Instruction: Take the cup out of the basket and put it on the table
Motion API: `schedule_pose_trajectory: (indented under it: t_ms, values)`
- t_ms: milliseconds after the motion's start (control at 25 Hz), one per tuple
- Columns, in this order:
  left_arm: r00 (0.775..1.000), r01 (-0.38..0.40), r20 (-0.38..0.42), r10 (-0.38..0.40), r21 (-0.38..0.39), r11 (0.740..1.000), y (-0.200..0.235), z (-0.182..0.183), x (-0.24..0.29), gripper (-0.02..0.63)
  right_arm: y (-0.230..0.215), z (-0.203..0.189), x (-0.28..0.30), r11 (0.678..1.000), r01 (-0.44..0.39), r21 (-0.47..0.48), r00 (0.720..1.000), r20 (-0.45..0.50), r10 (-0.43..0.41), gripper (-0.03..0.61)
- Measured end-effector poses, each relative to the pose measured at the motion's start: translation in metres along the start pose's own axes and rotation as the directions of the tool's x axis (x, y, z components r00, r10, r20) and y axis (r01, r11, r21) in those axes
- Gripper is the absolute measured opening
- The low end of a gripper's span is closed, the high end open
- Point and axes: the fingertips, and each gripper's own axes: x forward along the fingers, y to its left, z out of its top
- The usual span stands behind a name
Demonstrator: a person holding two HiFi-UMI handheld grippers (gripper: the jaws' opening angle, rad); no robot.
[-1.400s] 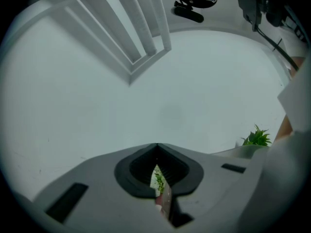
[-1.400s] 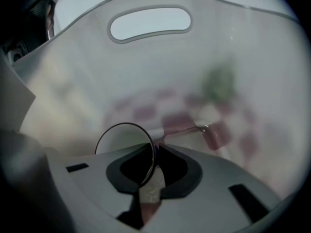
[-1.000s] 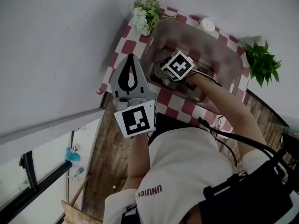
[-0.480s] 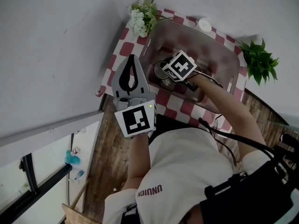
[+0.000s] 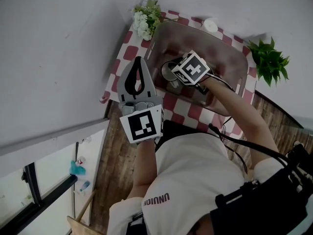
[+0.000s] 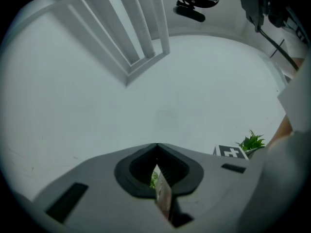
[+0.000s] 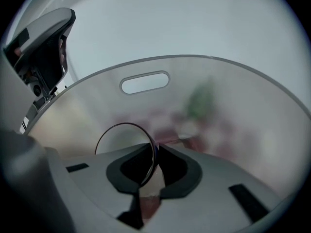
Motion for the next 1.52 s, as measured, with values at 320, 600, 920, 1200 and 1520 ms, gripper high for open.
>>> schedule_pose_trajectory:
  t_ms: [320, 600, 920, 1200, 1520]
  values:
    - [1.000, 0.028, 0.013, -0.028, 0.027, 0.999, -0.005, 0.006, -0.001, 0.011, -0.005, 0.002, -0.014, 1.000, 0.020, 0.018, 0.999, 0.038, -0.020, 0.055]
    - [0.998, 0.050, 0.021, -0.051, 0.023, 0.998, -0.010, 0.010, 0.000, 0.011, -0.007, 0.011, -0.031, 0.999, 0.051, 0.011, 0.995, 0.080, -0.052, 0.055]
    - [0.996, 0.079, 0.026, -0.081, 0.063, 0.995, -0.012, 0.007, 0.001, 0.011, -0.004, 0.017, -0.042, 0.997, 0.080, -0.022, 0.992, 0.099, -0.077, 0.055]
    - [0.995, 0.092, 0.022, -0.093, 0.050, 0.994, -0.016, 0.006, 0.001, 0.011, -0.002, 0.021, -0.055, 0.993, 0.116, -0.028, 0.984, 0.137, -0.111, 0.055]
    - [0.992, 0.117, 0.028, -0.120, 0.070, 0.991, -0.024, 0.006, 0.000, 0.011, -0.005, 0.024, -0.074, 0.988, 0.155, -0.025, 0.973, 0.179, -0.148, 0.055]
